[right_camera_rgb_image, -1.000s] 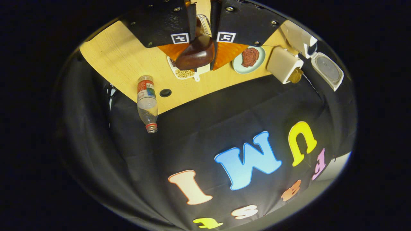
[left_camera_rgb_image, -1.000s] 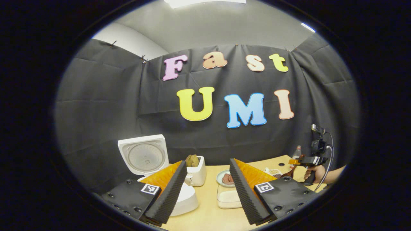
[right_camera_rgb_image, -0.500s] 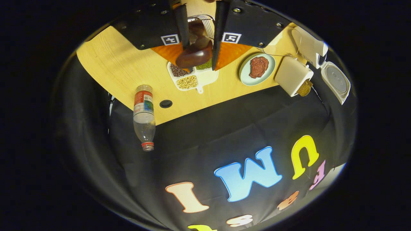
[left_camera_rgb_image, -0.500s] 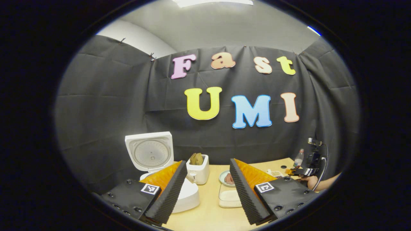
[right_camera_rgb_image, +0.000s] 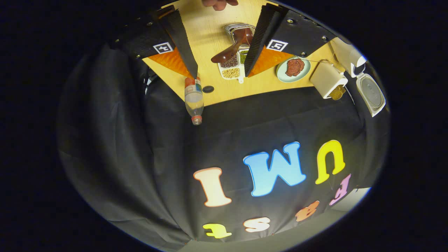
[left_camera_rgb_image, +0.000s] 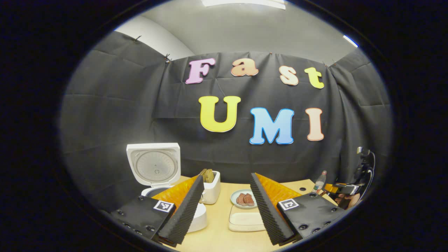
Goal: Close the left gripper, press the button to open the rice cooker; take a wooden spoon from the chopstick holder with the right hand, scoop a spoonful of rice and pour it into the rice cooker, then put the wooden spoon back into the chopstick holder.
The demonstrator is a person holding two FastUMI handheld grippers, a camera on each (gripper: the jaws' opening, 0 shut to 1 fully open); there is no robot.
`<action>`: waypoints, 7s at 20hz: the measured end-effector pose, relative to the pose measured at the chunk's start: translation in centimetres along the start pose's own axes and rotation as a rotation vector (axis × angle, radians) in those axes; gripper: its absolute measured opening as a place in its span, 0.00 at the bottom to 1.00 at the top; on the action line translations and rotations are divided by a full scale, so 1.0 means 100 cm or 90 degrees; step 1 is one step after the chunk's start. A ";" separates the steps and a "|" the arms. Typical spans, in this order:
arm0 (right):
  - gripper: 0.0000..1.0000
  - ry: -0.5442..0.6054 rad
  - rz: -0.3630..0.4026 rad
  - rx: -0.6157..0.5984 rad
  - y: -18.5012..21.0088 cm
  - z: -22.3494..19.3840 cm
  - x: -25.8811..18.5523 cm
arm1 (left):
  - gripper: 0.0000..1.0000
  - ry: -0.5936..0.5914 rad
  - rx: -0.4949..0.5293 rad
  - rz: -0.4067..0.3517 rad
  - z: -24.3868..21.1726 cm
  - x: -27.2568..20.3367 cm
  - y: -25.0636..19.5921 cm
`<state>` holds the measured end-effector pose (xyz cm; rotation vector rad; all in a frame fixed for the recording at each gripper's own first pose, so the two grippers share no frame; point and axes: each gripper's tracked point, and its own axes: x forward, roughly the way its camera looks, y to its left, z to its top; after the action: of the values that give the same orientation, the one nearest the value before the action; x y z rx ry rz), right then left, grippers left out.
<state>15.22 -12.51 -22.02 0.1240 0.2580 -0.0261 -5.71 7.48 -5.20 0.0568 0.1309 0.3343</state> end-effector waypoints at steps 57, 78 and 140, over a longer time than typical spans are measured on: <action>0.98 -0.108 -0.029 -0.084 0.139 0.123 -0.100 | 0.91 0.103 -0.028 0.187 0.004 0.311 0.351; 0.98 -0.104 0.036 -0.073 0.129 0.134 -0.098 | 0.97 0.081 -0.039 0.196 -0.044 0.222 0.272; 0.98 -0.138 0.107 -0.088 0.142 0.144 -0.133 | 0.94 -0.073 0.043 -0.014 0.045 0.082 -0.032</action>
<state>6.60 -0.14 -3.15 0.0039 0.0317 0.1449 3.65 6.99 -1.95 0.1410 0.0295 0.3037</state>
